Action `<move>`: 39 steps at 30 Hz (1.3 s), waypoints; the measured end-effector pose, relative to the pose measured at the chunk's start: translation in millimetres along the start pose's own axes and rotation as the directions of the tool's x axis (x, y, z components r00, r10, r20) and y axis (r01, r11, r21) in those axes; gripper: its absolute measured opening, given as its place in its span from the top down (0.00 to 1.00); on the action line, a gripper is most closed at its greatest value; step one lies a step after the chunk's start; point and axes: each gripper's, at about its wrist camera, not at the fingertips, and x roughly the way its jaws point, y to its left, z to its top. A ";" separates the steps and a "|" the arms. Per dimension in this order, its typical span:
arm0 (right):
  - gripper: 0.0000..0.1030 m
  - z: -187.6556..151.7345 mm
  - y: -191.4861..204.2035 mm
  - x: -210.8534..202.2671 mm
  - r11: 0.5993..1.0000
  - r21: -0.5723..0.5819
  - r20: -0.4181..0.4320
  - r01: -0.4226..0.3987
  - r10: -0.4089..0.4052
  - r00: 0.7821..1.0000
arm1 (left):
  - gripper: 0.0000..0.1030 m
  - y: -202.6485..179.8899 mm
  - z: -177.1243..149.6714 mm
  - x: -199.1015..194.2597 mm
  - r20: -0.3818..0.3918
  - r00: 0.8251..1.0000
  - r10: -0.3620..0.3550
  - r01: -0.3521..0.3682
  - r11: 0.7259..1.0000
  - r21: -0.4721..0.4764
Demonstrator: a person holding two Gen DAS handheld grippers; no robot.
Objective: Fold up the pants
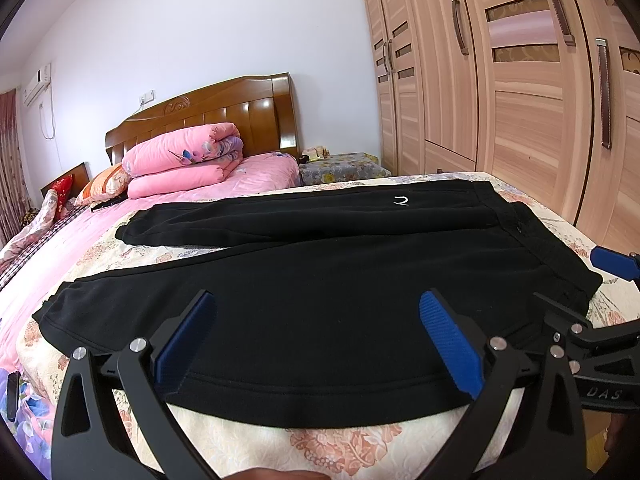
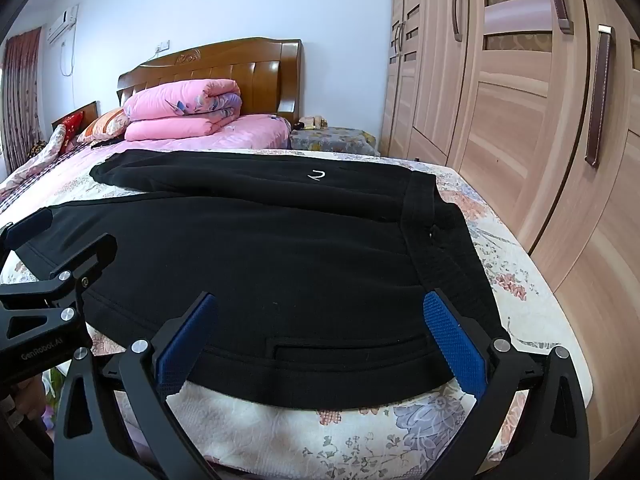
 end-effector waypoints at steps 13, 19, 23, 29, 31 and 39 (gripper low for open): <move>0.04 -4.5 0.7 2.2 1.000 0.004 -0.004 -0.001 0.001 1.000 | 0.01 0.2 -3.2 0.1 -0.004 1.000 -0.001 0.001 1.000 -0.001; 0.04 -4.8 0.2 2.8 1.000 0.005 -0.005 -0.002 0.002 1.000 | 0.01 1.3 -5.1 -1.0 -0.005 1.000 -0.003 0.003 1.000 -0.002; 0.04 -4.9 -0.5 3.6 1.000 0.006 -0.007 -0.003 0.003 1.000 | 0.01 2.2 -5.6 -0.8 -0.007 1.000 -0.004 0.004 1.000 -0.002; 0.04 -6.7 0.3 4.6 1.000 0.007 -0.010 -0.004 0.004 1.000 | 0.01 2.2 -5.6 -0.5 -0.009 1.000 -0.003 0.003 1.000 -0.002; 0.04 -7.1 0.7 5.4 1.000 0.007 -0.012 -0.003 0.003 1.000 | 0.01 2.9 -7.3 -0.5 -0.010 1.000 -0.004 0.004 1.000 -0.004; 0.04 6.7 -0.7 9.5 0.999 -0.048 0.004 -0.023 0.024 1.000 | 0.01 4.8 0.9 9.4 -0.038 0.999 -0.010 0.012 0.999 0.030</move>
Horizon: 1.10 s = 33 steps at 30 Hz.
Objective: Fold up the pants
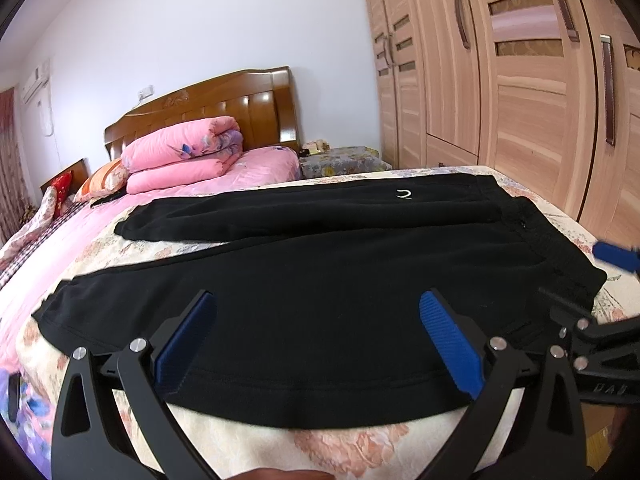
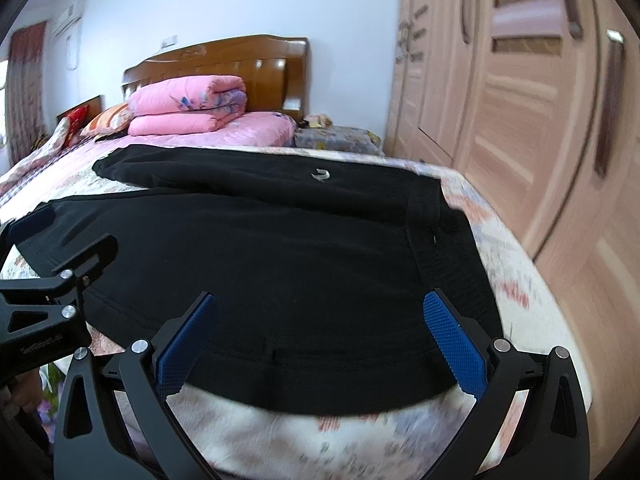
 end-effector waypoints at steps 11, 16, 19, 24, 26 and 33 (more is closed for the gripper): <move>0.04 149.3 -78.9 146.0 0.984 -0.058 -0.158 -0.167 0.156 0.975 | 0.01 55.9 151.9 121.7 -0.217 0.974 0.073 -0.020 0.971 0.237; 0.04 181.1 -106.1 255.9 0.953 -0.037 -0.339 -0.302 0.272 0.901 | 0.01 99.3 177.1 209.9 -0.479 0.871 -0.110 0.165 0.984 0.073; 0.04 193.3 -109.7 309.4 0.924 -0.061 -0.425 -0.378 0.319 0.847 | 0.01 124.8 178.5 248.9 -0.498 0.848 -0.183 0.179 0.982 -0.055; 0.04 199.7 -103.0 364.8 0.871 -0.110 -0.514 -0.479 0.363 0.777 | 0.01 139.2 176.0 307.2 -0.564 0.770 -0.299 0.239 0.954 -0.180; 0.05 198.6 -100.8 384.7 0.846 -0.106 -0.552 -0.523 0.387 0.738 | 0.01 138.5 176.4 333.8 -0.598 0.718 -0.356 0.263 0.934 -0.240; 0.72 192.5 -115.8 385.9 0.757 -0.031 -0.559 -0.653 0.528 0.639 | 0.02 133.8 166.3 402.9 -0.624 0.513 -0.590 0.218 0.792 -0.570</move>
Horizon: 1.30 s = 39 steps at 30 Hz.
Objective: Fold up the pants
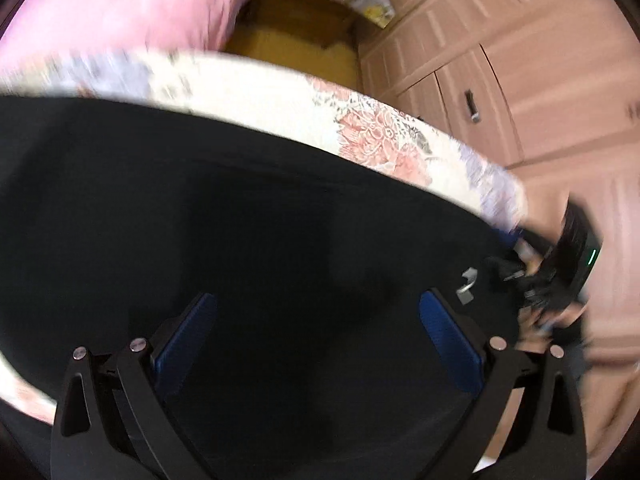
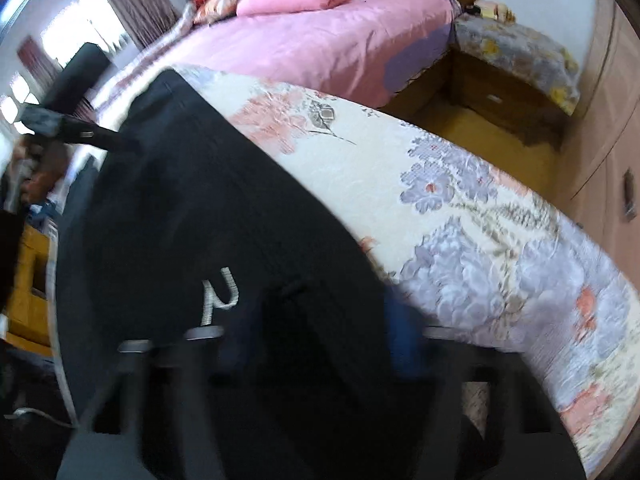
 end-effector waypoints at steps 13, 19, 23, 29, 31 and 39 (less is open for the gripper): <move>0.92 -61.4 129.4 -86.5 0.904 -0.158 0.342 0.397 -0.327 0.881 | 0.02 -2.0 49.7 33.8 0.007 0.993 -0.118 0.115 0.952 -0.285; 0.92 -79.6 158.5 -74.1 0.864 -0.119 0.383 0.490 -0.415 0.825 | 0.87 -6.9 18.9 7.8 0.074 0.997 0.014 0.002 0.978 -0.210; 0.92 -96.4 175.2 -84.2 0.859 -0.085 0.425 0.506 -0.428 0.798 | 0.88 -30.7 -37.2 -52.9 0.282 0.959 0.036 -0.021 0.998 -0.059; 0.92 -156.4 229.3 -102.4 0.866 -0.067 0.484 0.496 -0.407 0.775 | 0.87 -65.1 -205.1 -109.7 0.601 0.798 0.036 -0.194 0.961 0.199; 0.92 -180.9 240.7 -93.4 0.878 -0.063 0.449 0.475 -0.400 0.799 | 0.85 -46.9 -260.8 -97.4 0.622 0.782 0.037 -0.222 0.949 0.223; 0.29 -264.4 246.9 -95.8 0.940 0.193 0.379 0.281 -0.336 0.862 | 0.50 40.9 -326.5 -26.6 0.507 0.861 -0.035 -0.016 0.995 0.095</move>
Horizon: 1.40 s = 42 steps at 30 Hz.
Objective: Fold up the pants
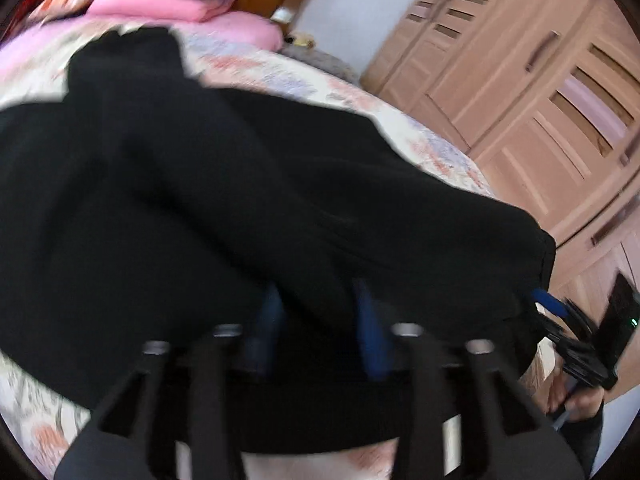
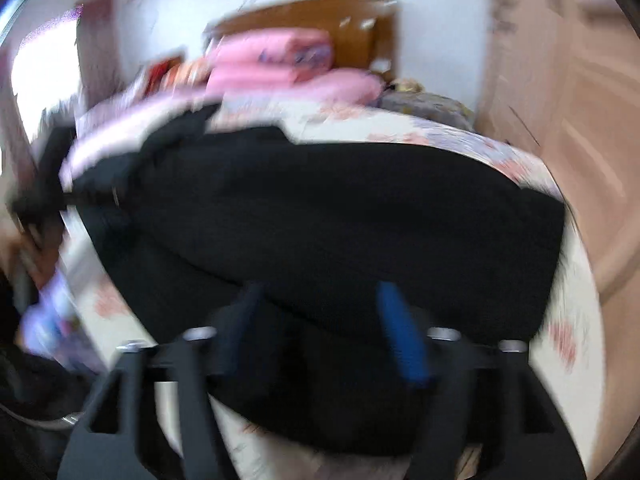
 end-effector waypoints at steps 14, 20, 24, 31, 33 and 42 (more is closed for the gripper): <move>0.53 -43.5 -83.7 -1.0 0.796 0.602 0.043 -0.061 0.043 0.998 | 0.24 27.9 22.1 -4.1 0.046 0.997 -0.055 0.060 0.993 -0.102; 0.49 -37.4 -102.5 12.0 0.709 0.705 -0.018 -0.001 0.020 1.000 | 0.19 14.6 20.0 -8.2 0.046 0.998 -0.035 0.038 0.998 -0.059; 0.72 -31.2 -99.6 14.0 0.702 0.713 0.024 -0.002 -0.022 0.999 | 0.19 17.8 17.1 -7.5 0.032 0.999 -0.030 0.032 0.997 -0.069; 0.82 -50.0 -106.1 0.0 0.694 0.715 0.131 -0.082 -0.018 0.991 | 0.14 31.9 17.4 -16.4 0.031 0.999 -0.035 0.039 0.990 -0.135; 0.82 -45.6 -104.8 -1.9 0.703 0.707 0.131 -0.081 -0.018 0.991 | 0.14 29.7 19.4 -13.2 0.015 1.000 -0.025 0.026 0.991 -0.129; 0.82 -31.2 -103.3 -8.4 0.723 0.684 0.150 -0.096 -0.010 0.989 | 0.82 7.7 50.3 14.5 -0.085 0.986 0.143 -0.147 0.988 -0.039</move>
